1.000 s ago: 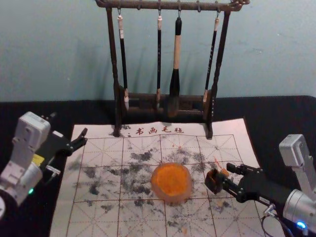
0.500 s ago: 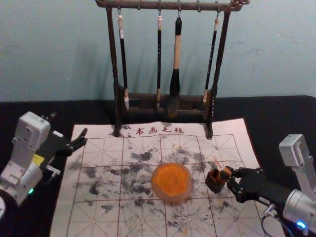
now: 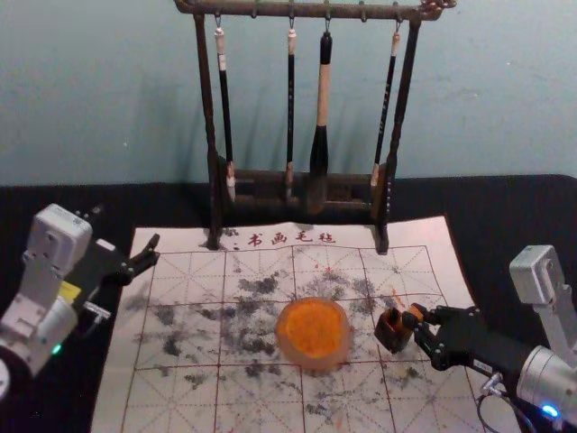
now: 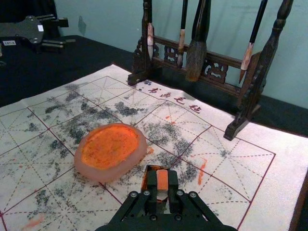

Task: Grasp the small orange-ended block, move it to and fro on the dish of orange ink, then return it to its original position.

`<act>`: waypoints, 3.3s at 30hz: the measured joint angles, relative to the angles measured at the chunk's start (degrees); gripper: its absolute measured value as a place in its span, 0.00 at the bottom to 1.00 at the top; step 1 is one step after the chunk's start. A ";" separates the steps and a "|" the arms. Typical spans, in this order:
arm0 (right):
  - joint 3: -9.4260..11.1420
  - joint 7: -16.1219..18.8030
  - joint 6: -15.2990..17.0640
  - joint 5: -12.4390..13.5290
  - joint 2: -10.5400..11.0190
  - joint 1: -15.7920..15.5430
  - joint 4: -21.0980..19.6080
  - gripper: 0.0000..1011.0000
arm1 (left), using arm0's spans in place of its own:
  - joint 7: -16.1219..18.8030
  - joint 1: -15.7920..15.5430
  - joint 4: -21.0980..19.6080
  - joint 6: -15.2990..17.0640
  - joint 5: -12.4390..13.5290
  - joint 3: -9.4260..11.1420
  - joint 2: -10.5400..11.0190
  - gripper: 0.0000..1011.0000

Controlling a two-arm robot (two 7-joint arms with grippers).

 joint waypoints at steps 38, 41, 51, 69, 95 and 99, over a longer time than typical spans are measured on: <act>1.55 -0.36 -1.23 -2.07 0.47 -0.67 -3.65 0.08 | 0.00 0.00 0.00 0.00 0.00 0.00 0.00 0.99; 2.45 -0.56 -1.30 -1.85 0.54 -1.13 -4.89 0.08 | 0.00 0.00 0.00 0.00 0.00 0.00 0.00 0.99; 3.25 0.46 -0.10 0.57 0.13 -0.37 -7.63 0.08 | 0.00 0.00 0.00 0.00 0.00 0.00 0.00 0.99; -6.22 3.95 6.98 -5.25 0.21 9.02 -5.54 0.08 | 0.00 0.00 0.00 0.00 0.00 0.00 0.00 0.99; -15.39 8.22 11.57 -10.67 -1.21 16.09 -2.47 0.08 | 0.00 0.00 0.00 0.00 0.00 0.00 0.00 0.99; -16.13 8.01 12.00 -11.50 -2.11 17.04 -1.30 0.08 | 0.00 0.00 0.00 0.00 0.00 0.00 0.00 0.99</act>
